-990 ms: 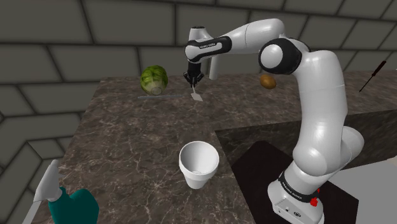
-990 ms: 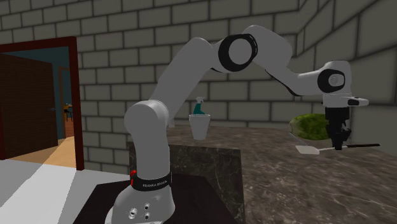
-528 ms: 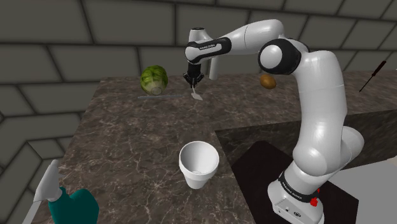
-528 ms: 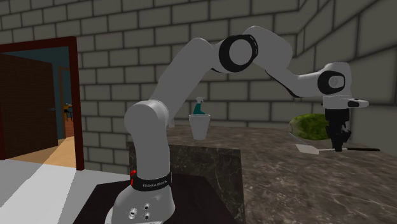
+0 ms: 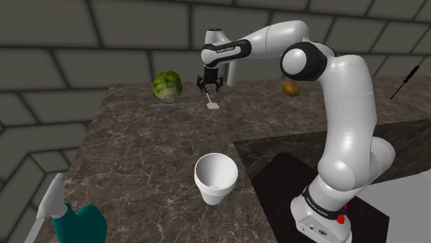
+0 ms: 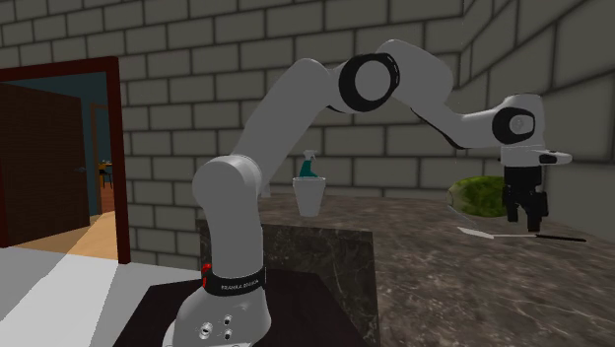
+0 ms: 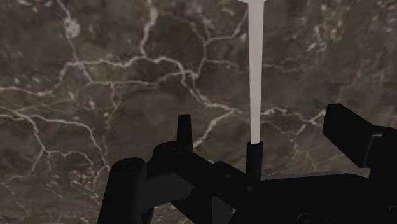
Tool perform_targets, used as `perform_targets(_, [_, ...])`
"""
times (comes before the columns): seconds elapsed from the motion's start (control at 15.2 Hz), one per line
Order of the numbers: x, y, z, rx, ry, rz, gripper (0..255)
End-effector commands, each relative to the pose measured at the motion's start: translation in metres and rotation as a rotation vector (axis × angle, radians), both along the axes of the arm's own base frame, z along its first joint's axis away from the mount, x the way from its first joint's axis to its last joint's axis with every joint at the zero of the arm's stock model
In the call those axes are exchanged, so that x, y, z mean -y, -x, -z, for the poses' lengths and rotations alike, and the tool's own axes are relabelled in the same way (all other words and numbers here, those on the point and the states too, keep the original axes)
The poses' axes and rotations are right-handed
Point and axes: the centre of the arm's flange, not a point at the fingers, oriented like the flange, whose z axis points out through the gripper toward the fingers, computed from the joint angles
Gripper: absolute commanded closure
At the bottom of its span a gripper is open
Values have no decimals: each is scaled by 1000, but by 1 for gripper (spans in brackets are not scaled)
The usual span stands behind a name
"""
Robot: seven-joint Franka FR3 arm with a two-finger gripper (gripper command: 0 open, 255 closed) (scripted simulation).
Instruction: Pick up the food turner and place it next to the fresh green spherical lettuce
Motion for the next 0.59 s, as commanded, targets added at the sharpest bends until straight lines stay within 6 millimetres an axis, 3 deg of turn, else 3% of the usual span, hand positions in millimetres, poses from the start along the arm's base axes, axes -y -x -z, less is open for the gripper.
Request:
perform_targets(0.0, [-1, 2, -21, 0, 0, 0, 0])
perform_targets(0.13, [-2, 4, -44, 0, 0, 0, 0])
perform_targets(0.53, [-2, 4, -44, 0, 0, 0, 0])
